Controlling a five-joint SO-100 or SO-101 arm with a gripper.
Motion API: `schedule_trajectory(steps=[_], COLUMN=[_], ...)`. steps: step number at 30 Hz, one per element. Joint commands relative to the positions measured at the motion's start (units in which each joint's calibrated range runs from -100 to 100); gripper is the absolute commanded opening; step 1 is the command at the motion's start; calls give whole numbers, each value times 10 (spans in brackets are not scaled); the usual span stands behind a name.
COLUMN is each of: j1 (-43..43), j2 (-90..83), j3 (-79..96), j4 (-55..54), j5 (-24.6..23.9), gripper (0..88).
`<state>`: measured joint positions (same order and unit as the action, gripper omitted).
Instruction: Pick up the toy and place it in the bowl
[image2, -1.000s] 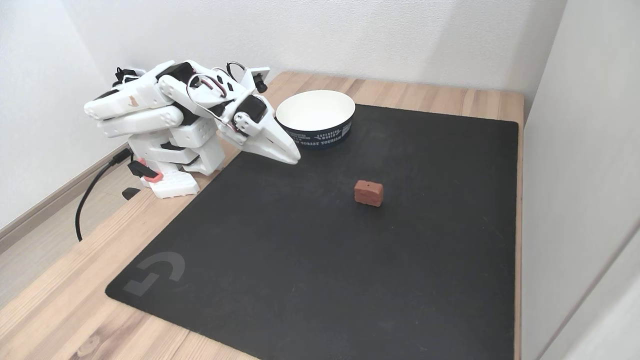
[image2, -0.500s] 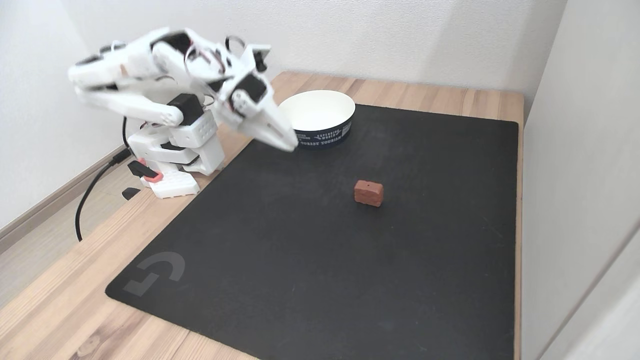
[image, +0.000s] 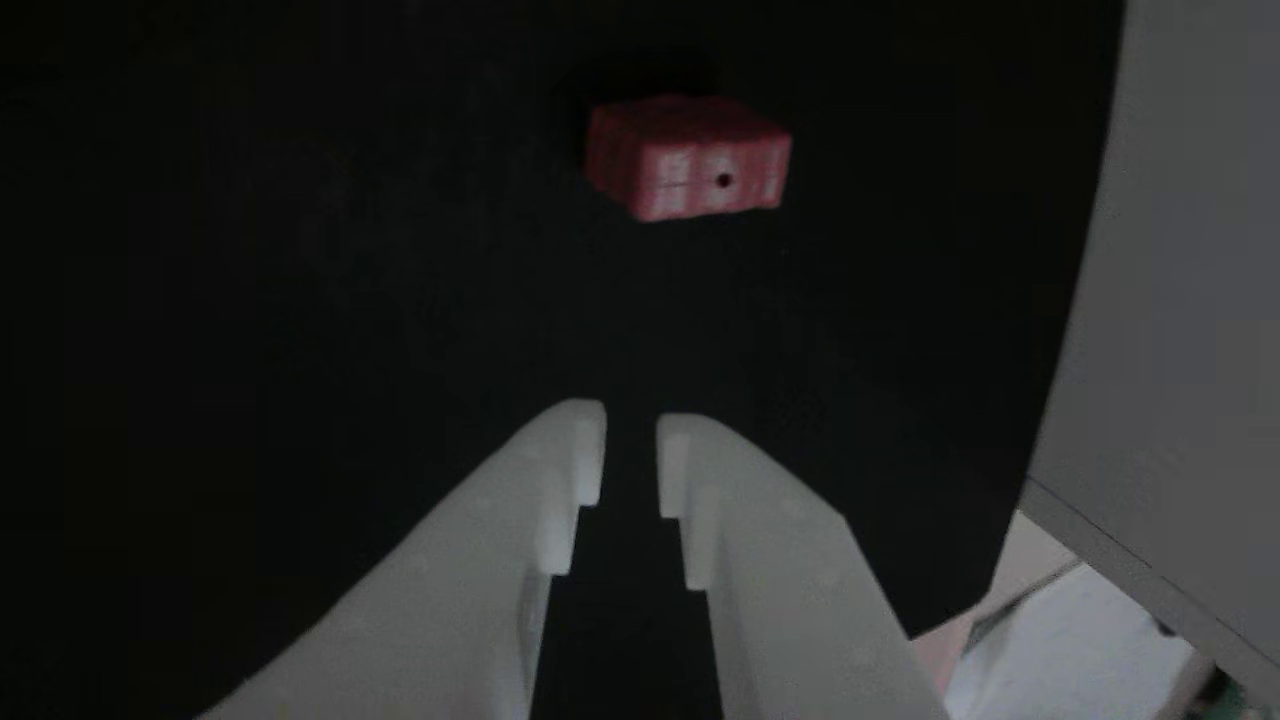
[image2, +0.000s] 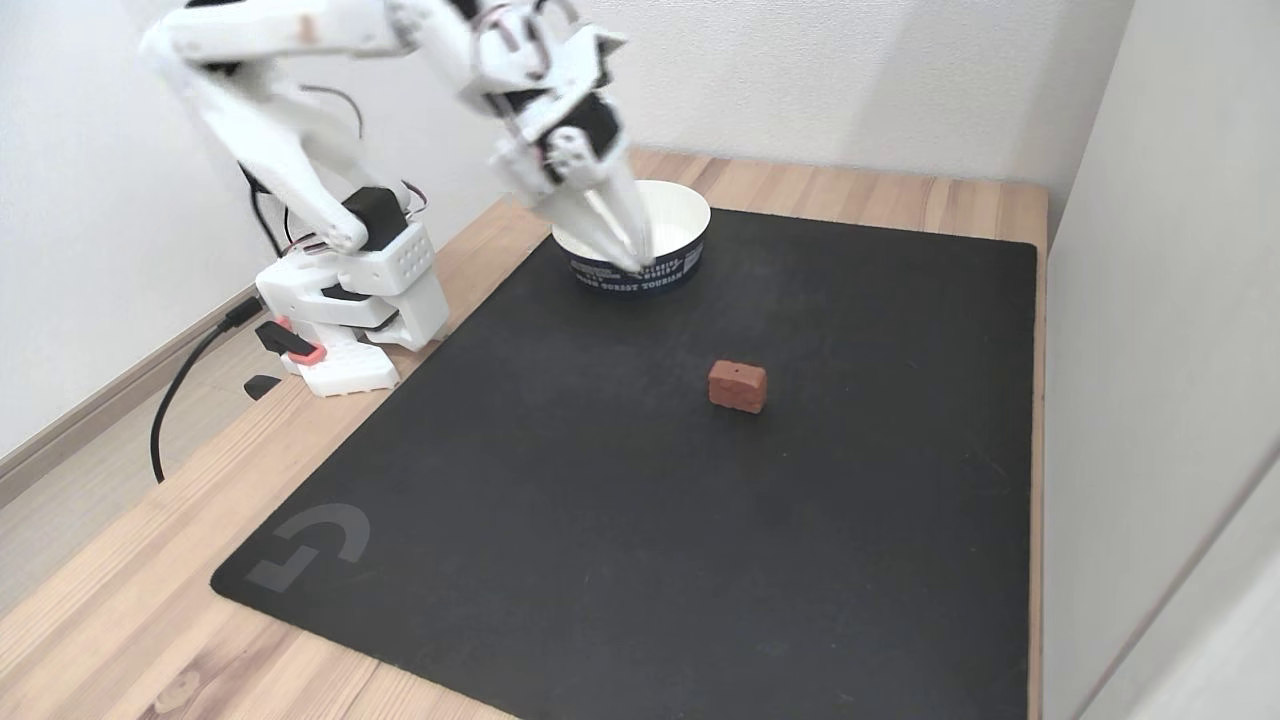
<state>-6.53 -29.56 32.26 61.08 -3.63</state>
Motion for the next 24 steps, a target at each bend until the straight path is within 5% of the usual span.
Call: schedule_trajectory(steps=[1, 24], j1=[0, -27], j2=[104, 521], j3=[-157, -643], j4=[44, 214], j5=[0, 4], gripper=[26, 26])
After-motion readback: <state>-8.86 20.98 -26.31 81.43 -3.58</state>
